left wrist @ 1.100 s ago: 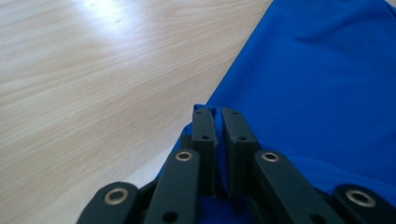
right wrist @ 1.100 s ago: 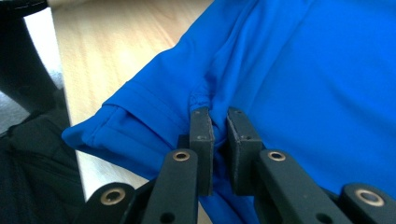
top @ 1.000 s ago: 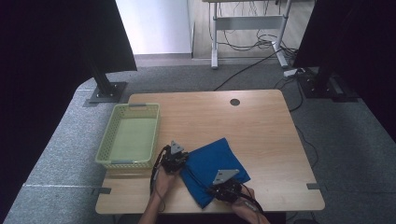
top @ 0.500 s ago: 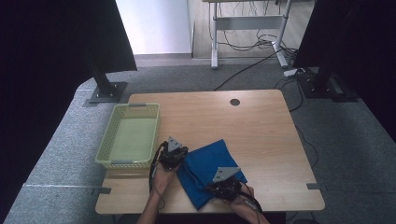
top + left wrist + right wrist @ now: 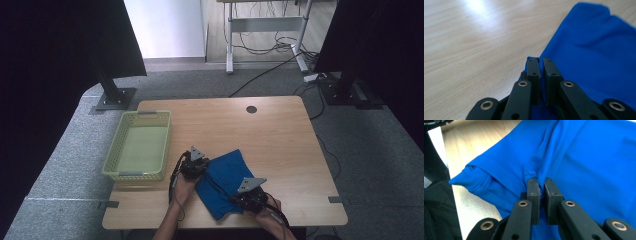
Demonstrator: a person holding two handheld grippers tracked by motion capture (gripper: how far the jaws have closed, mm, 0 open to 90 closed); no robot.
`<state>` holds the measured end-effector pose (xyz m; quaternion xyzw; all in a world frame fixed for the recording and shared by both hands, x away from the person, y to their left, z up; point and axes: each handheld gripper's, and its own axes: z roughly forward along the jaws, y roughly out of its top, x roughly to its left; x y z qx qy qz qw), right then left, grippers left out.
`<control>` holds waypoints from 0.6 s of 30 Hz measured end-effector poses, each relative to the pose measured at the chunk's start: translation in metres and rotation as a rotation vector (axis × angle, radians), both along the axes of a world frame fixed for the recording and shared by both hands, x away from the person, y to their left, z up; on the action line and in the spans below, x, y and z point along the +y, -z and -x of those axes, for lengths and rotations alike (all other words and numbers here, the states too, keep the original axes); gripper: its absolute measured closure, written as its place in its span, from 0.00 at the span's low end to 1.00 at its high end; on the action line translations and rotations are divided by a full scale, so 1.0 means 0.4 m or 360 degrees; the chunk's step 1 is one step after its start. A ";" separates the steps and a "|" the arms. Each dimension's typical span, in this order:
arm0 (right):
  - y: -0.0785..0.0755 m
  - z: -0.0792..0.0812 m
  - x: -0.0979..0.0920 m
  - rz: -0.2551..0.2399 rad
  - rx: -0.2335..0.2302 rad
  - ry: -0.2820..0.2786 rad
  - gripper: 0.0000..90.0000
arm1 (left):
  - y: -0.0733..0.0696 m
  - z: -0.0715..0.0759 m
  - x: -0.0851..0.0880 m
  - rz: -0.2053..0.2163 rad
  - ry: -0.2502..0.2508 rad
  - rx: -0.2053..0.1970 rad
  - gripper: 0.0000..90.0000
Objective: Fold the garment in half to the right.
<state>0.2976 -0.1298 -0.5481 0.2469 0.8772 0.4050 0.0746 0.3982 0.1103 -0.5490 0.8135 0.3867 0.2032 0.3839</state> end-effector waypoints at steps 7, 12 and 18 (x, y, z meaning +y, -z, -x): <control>0.006 0.013 0.040 0.0003 -0.0003 -0.0064 0.93 | 0.003 0.020 0.032 -0.0015 -0.0015 0.0013 0.93; 0.007 0.022 0.073 -0.0001 -0.0007 -0.0121 0.93 | 0.003 0.040 0.068 -0.0007 -0.0045 0.0016 0.93; 0.004 0.024 0.083 -0.0021 0.0000 -0.0128 0.93 | -0.004 0.045 0.071 -0.0010 -0.0063 -0.0006 0.93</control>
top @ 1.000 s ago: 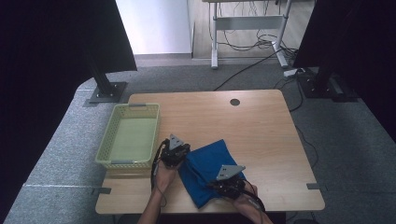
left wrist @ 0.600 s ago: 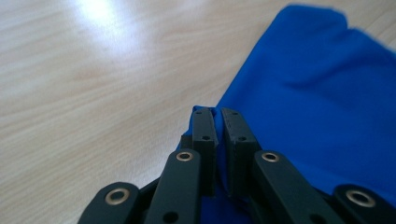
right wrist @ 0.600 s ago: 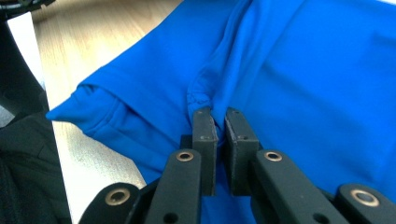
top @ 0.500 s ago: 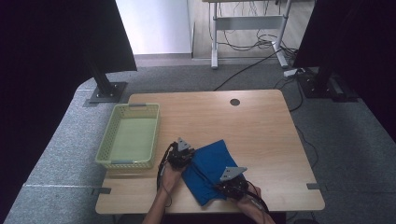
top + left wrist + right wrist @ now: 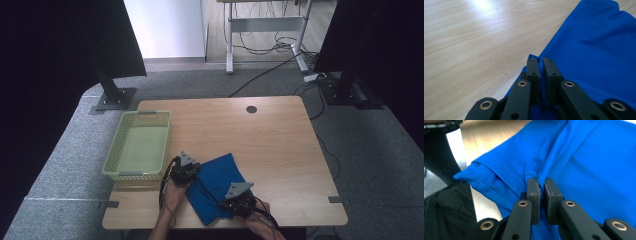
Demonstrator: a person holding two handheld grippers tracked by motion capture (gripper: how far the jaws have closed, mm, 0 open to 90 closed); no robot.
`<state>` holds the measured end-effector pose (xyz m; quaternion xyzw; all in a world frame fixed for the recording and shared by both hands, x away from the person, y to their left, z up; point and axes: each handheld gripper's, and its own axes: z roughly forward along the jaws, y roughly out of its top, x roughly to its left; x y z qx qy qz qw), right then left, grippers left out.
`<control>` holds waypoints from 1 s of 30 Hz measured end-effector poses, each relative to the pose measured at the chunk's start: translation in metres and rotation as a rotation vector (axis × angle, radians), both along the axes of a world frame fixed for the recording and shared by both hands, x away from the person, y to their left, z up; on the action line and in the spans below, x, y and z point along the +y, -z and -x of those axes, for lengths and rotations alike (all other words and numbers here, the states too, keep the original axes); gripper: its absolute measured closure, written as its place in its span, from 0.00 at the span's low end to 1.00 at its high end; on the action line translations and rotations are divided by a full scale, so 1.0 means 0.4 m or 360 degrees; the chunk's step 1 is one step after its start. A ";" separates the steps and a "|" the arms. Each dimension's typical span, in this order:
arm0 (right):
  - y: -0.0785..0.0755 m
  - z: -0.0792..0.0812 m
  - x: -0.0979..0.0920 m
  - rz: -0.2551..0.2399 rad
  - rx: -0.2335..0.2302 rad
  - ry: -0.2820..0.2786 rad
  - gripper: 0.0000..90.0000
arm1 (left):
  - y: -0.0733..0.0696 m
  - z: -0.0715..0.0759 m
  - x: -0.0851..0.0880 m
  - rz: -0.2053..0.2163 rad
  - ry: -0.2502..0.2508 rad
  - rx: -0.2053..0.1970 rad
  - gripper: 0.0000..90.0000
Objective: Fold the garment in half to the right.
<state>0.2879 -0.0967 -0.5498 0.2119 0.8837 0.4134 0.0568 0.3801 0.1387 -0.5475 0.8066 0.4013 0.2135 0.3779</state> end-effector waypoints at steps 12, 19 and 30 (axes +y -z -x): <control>-0.060 -0.003 -0.067 -0.0062 -0.0086 0.0096 0.93 | -0.044 -0.028 -0.060 0.0137 0.0042 -0.0106 0.94; -0.014 -0.010 -0.086 0.0018 -0.0020 0.0131 0.93 | 0.013 -0.039 -0.078 0.0064 0.0050 0.0002 0.93; 0.005 -0.004 -0.044 0.0019 0.0001 0.0072 0.93 | 0.007 -0.006 -0.019 0.0021 0.0017 0.0033 0.92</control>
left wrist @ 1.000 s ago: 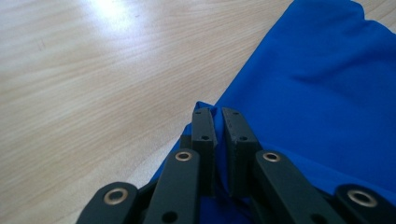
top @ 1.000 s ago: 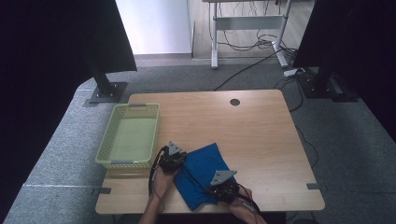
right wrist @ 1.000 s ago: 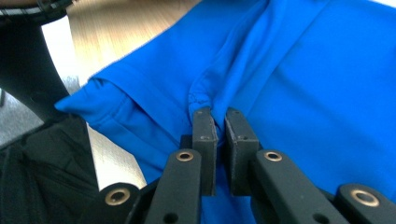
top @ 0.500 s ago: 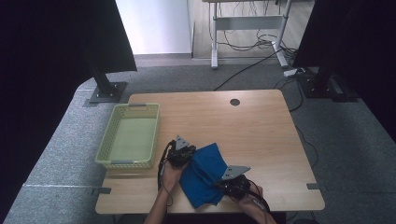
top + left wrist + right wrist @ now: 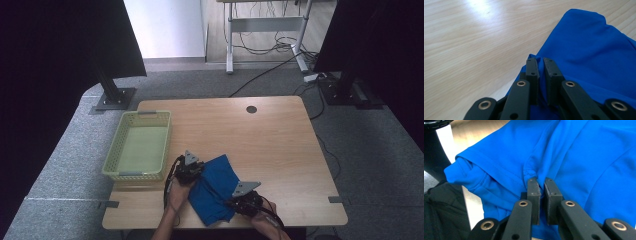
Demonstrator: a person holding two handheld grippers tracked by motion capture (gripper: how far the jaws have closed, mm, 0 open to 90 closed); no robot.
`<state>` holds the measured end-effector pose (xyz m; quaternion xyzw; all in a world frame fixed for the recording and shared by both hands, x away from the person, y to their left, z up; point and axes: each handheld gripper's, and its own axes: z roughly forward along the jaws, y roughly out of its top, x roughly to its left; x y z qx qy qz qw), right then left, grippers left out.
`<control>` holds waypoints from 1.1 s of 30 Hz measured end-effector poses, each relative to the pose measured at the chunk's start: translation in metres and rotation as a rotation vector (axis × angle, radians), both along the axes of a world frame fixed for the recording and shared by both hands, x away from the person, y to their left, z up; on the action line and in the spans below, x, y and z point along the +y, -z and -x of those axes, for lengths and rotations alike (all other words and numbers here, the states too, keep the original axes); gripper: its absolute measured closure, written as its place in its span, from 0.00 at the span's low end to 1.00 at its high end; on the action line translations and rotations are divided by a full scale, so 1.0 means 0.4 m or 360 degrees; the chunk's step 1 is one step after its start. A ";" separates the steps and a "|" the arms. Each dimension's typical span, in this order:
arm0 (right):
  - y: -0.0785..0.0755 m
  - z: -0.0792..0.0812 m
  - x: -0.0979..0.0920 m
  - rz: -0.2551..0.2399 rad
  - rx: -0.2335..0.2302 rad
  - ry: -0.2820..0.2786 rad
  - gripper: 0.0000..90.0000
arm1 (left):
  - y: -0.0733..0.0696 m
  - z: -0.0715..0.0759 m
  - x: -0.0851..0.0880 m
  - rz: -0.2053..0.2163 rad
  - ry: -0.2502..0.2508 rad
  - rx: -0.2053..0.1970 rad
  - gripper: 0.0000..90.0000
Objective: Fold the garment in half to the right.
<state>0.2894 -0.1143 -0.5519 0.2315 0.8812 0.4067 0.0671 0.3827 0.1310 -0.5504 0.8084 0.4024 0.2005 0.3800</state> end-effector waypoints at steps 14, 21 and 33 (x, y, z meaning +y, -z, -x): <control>-0.034 0.015 0.018 -0.0080 -0.0060 -0.0045 0.94 | -0.052 0.003 0.006 0.0153 -0.0009 -0.0084 0.93; -0.057 0.011 -0.033 -0.0075 -0.0089 0.0033 0.94 | -0.050 -0.018 -0.035 0.0164 0.0041 -0.0085 0.93; -0.010 0.013 -0.028 0.0022 -0.0013 0.0018 0.93 | -0.007 -0.020 -0.042 -0.0039 0.0066 0.0015 0.91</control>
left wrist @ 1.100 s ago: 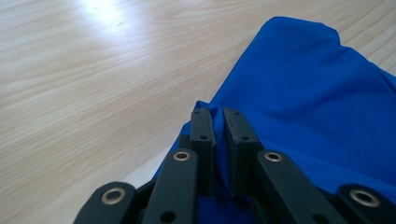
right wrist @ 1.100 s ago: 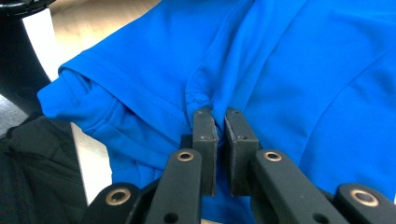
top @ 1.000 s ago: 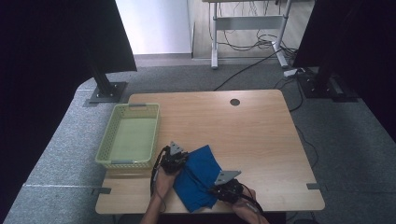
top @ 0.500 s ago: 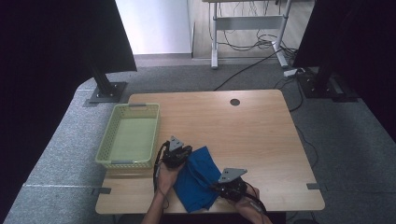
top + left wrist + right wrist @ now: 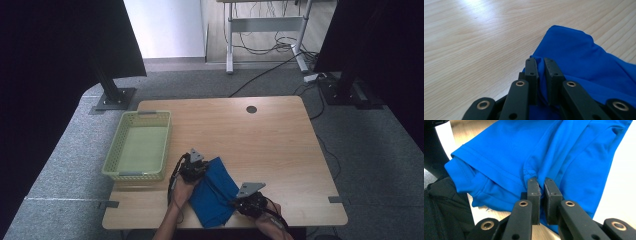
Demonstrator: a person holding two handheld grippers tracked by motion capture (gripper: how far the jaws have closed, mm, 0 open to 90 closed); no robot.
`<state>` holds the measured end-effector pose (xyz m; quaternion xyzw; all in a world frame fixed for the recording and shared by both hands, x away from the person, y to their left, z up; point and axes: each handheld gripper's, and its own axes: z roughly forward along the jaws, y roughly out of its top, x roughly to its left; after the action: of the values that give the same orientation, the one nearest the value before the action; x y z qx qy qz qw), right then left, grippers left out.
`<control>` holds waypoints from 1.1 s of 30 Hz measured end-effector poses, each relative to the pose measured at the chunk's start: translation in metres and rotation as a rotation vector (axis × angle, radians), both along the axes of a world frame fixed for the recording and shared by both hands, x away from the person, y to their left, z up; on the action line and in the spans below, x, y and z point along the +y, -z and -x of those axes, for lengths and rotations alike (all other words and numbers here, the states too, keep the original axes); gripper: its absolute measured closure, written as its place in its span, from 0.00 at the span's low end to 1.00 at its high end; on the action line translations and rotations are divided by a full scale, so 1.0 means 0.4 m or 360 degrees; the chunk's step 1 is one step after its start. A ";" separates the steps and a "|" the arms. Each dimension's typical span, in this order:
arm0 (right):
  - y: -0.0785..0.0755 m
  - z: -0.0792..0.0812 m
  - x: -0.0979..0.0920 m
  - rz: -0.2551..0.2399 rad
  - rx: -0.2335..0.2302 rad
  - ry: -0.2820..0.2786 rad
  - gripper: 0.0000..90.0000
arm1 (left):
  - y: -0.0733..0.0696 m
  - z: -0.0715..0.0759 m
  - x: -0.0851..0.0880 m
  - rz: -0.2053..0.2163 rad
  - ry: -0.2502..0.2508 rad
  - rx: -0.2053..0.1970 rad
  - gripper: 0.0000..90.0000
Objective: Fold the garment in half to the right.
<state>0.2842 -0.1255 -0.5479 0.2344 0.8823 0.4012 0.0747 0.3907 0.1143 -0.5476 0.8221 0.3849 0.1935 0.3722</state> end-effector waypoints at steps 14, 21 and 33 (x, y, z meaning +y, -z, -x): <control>-0.044 0.006 -0.010 -0.0043 -0.0084 0.0025 0.94 | -0.049 0.006 0.010 0.0160 -0.0014 -0.0157 0.91; -0.010 0.003 -0.022 0.0009 0.0006 0.0042 0.94 | -0.012 -0.012 -0.006 0.0121 0.0000 -0.0076 0.90; 0.003 -0.004 -0.024 -0.0006 0.0078 0.0045 0.93 | -0.021 -0.039 0.049 0.0199 -0.0147 -0.0036 0.80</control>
<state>0.2858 -0.1352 -0.5490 0.2568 0.8797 0.3958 0.0584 0.4063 0.1340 -0.5392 0.7764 0.4295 0.1953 0.4178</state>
